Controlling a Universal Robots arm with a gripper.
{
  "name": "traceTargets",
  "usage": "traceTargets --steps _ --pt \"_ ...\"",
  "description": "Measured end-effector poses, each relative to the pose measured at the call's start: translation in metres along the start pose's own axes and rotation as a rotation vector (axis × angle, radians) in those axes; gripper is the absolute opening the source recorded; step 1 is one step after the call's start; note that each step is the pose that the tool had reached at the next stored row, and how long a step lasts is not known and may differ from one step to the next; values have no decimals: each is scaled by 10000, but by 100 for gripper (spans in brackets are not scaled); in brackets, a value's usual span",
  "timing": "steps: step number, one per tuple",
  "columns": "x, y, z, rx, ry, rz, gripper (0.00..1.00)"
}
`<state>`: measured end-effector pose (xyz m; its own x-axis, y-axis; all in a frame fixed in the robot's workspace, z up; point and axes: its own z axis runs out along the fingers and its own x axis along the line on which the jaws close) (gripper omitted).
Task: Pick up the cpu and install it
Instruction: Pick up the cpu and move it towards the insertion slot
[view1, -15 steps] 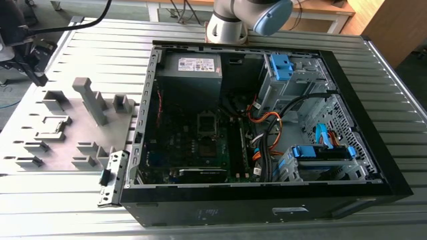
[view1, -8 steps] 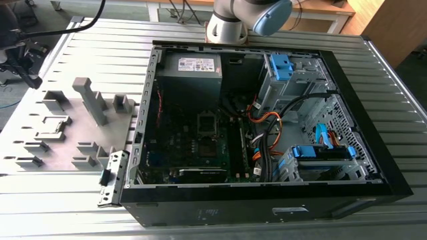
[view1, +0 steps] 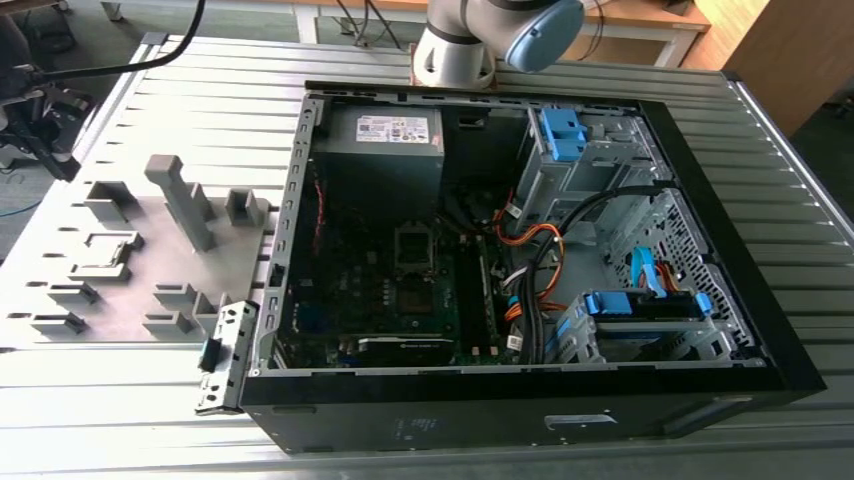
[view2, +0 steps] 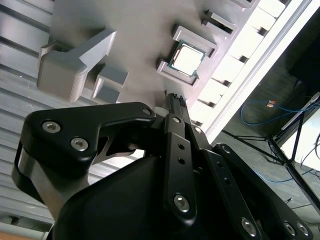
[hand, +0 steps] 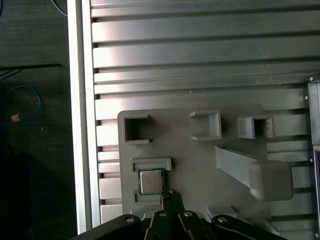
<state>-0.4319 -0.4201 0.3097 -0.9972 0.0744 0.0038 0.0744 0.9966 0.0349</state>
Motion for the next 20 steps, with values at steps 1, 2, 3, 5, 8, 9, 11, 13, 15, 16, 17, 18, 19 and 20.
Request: traceTargets --steps 1,2,3,5,8,9,11,13,15,16,17,18,19,20 --pt "1 0 -1 1 1 1 11" --pt "1 0 0 0 0 1 11" --pt "1 0 0 0 0 1 11" --pt "1 0 0 0 0 1 11" --pt "2 -1 13 -1 -1 1 11" --pt "2 -2 21 3 0 -1 11" --pt "5 -7 42 8 0 -4 11" --pt "8 -20 69 10 2 -12 11" --pt "10 -41 102 10 2 -21 11" --pt "10 -49 121 8 1 -29 11" --pt "11 -56 138 9 4 -35 11" --pt "12 -61 155 10 7 -41 11" --pt "13 -66 173 11 11 -48 11" --pt "14 -71 191 11 13 -56 11"
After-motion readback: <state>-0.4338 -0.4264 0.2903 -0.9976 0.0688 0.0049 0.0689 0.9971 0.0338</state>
